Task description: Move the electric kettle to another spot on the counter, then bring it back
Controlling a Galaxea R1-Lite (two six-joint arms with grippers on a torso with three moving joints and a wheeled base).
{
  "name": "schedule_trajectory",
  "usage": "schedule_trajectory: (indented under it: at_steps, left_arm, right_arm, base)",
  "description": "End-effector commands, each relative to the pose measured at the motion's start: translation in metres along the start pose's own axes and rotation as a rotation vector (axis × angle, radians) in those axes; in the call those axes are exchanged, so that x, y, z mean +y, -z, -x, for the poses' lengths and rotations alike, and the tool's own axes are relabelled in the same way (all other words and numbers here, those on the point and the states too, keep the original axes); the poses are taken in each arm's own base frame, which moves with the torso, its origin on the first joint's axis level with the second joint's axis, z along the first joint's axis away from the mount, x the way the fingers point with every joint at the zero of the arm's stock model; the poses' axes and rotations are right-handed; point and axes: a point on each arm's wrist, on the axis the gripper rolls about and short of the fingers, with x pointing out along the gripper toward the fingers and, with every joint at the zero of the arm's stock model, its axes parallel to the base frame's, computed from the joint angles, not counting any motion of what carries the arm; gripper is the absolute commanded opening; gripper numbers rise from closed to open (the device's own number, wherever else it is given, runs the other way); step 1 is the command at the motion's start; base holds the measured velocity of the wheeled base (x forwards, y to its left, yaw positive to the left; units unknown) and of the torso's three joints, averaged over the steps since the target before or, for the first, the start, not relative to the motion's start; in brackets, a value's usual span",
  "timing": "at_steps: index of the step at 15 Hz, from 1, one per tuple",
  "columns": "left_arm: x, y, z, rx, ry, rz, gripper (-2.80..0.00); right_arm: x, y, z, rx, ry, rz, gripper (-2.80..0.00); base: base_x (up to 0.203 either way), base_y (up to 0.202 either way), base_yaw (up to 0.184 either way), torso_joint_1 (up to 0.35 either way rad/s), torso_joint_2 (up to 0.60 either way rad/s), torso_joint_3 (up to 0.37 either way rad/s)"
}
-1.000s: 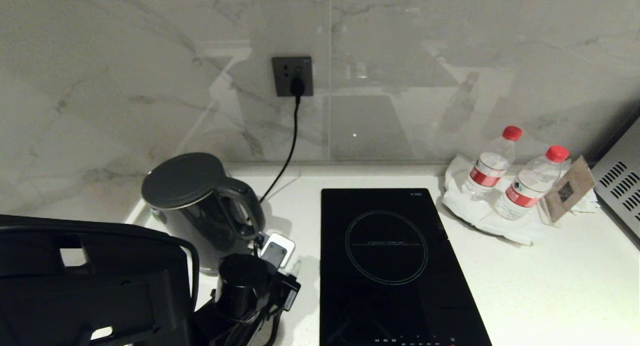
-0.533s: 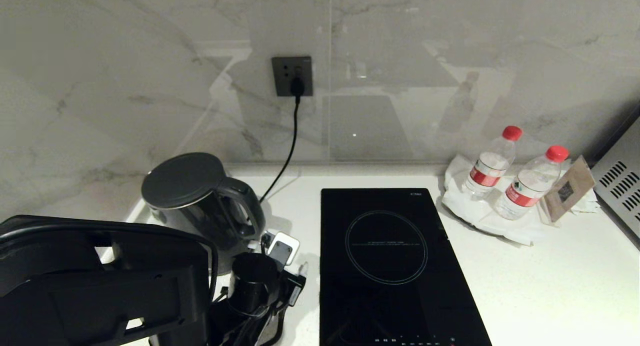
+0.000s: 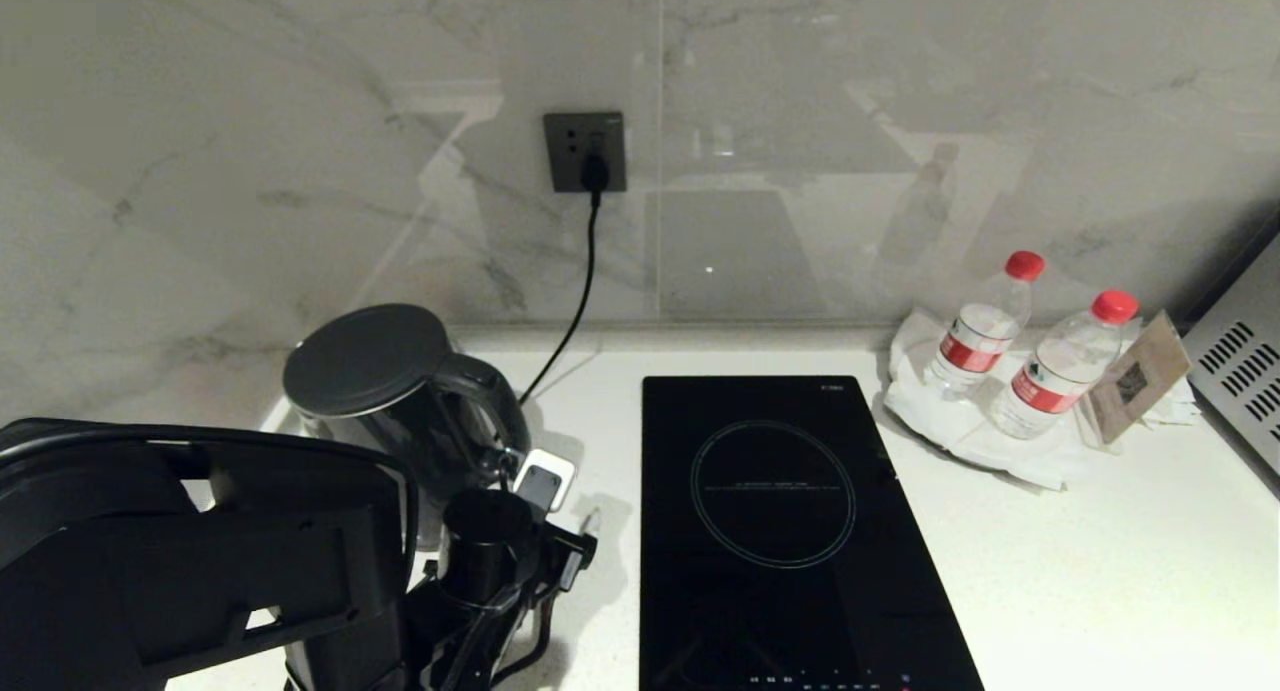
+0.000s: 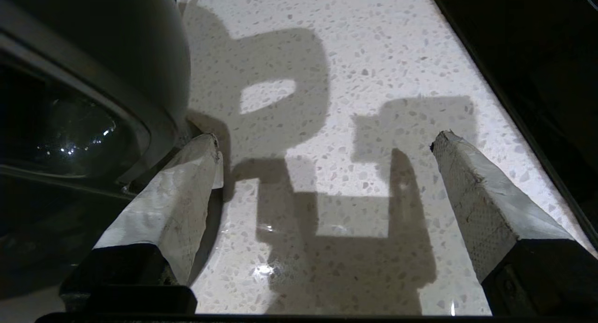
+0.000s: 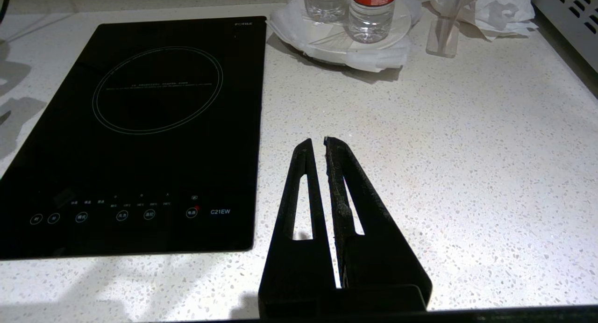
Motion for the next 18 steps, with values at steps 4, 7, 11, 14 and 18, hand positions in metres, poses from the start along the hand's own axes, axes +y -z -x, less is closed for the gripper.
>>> schedule_trajectory:
  at_steps: [4,7,11,14,18]
  left_arm:
    - [0.0,0.001,-0.001,-0.004,-0.004,0.002,0.0]
    - [-0.001,0.002,-0.003,-0.002,-0.001,-0.001,0.0]
    - [-0.005,0.006,-0.009,0.006,0.0,-0.005,0.0]
    - [-0.007,0.013,-0.011,0.024,0.003,-0.009,0.0]
    - [-0.008,0.014,-0.011,0.018,0.001,-0.006,0.0]
  right_arm:
    - [0.0,0.0,0.0,0.0,0.0,0.0,-2.8]
    - [0.0,0.0,0.0,0.0,-0.002,0.0,-2.8]
    - [0.0,0.0,0.0,0.0,0.0,0.0,-2.8]
    - [0.0,0.0,0.0,0.0,0.0,0.0,-2.8]
    - [0.0,0.0,0.0,0.0,0.0,0.0,-2.8]
  base:
    - [0.0,0.0,0.0,0.0,0.0,0.0]
    - [0.0,0.0,0.0,0.0,0.0,0.0]
    - [0.0,0.0,0.0,0.0,0.0,0.0]
    - [0.0,0.0,0.0,0.0,0.0,0.0]
    - [0.0,0.0,0.0,0.0,0.0,0.0]
